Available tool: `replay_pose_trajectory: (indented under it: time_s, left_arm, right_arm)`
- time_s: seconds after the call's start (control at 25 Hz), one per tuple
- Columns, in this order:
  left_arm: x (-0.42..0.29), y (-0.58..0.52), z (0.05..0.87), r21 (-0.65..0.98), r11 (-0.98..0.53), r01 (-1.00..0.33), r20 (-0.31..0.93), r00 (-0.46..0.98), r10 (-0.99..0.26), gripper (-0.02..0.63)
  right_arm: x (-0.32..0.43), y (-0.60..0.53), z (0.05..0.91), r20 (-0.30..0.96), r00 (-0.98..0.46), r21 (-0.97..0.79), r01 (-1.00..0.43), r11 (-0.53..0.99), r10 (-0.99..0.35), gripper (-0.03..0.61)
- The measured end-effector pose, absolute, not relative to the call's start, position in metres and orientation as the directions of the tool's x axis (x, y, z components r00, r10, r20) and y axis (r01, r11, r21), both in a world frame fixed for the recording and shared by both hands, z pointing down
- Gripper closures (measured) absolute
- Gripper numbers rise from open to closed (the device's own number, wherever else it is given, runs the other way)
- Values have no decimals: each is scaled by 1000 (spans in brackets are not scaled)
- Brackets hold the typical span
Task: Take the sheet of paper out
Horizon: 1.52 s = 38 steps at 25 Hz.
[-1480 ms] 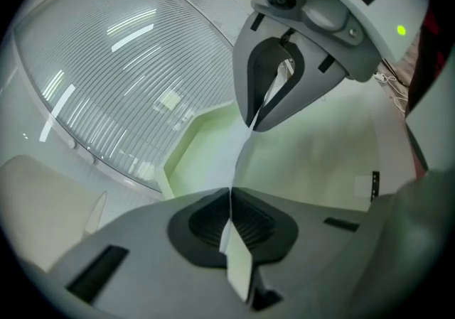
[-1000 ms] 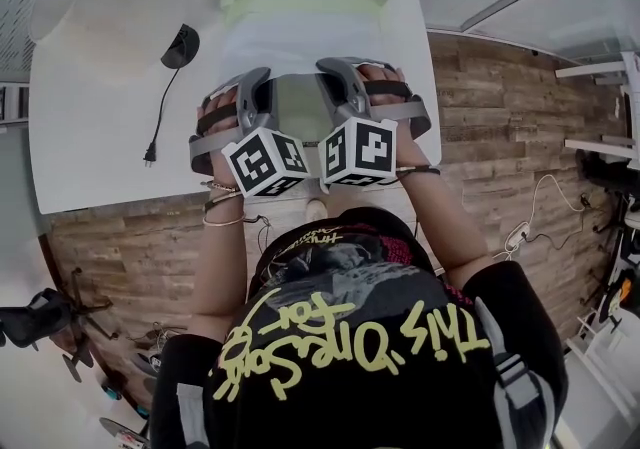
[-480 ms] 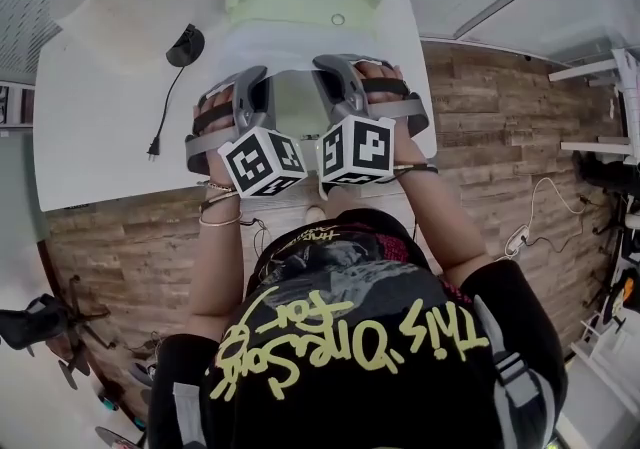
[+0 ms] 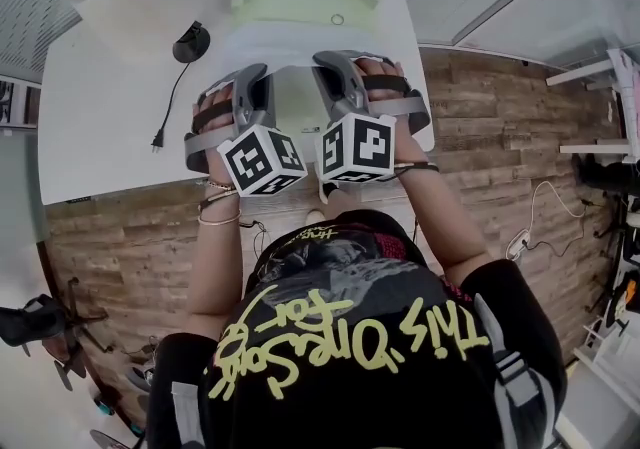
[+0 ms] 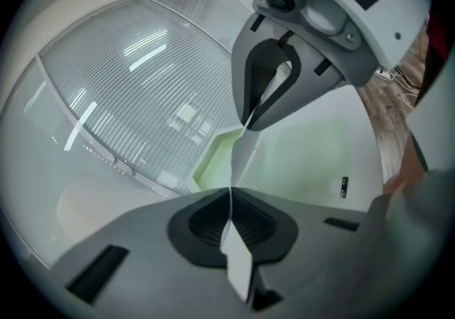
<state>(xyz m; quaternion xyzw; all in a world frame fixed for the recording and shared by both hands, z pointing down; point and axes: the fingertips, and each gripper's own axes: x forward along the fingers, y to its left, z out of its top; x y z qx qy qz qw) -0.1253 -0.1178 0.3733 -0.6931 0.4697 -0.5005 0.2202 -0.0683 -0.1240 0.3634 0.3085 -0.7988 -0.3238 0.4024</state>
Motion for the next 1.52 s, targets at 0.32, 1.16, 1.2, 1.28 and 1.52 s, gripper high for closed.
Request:
replay_pose_trajectory:
  time_s: [0.32, 1.16, 1.2, 1.28, 1.52]
  left_arm:
    - [-130, -108, 359, -791, -428, -436, 454, 50, -890, 606]
    - [-139, -70, 329, -831, -353, -430, 378, 29, -925, 606]
    - [-139, -68, 326, -833, -349, -430, 373, 30, -927, 606]
    - [-139, -64, 322, -837, -342, -428, 365, 30, -931, 606]
    - [-135, -53, 311, -850, -326, -413, 342, 38, -939, 606]
  right_arm:
    - [-73, -113, 346, 404, -495, 797, -223, 562, -769, 569]
    - [-82, -73, 313, 325, -511, 856, -198, 477, -795, 569]
    - [-82, -71, 311, 320, -513, 857, -201, 474, -797, 569]
    - [-82, -67, 306, 307, -516, 861, -207, 464, -800, 569]
    - [-78, -55, 294, 276, -517, 874, -216, 436, -810, 569]
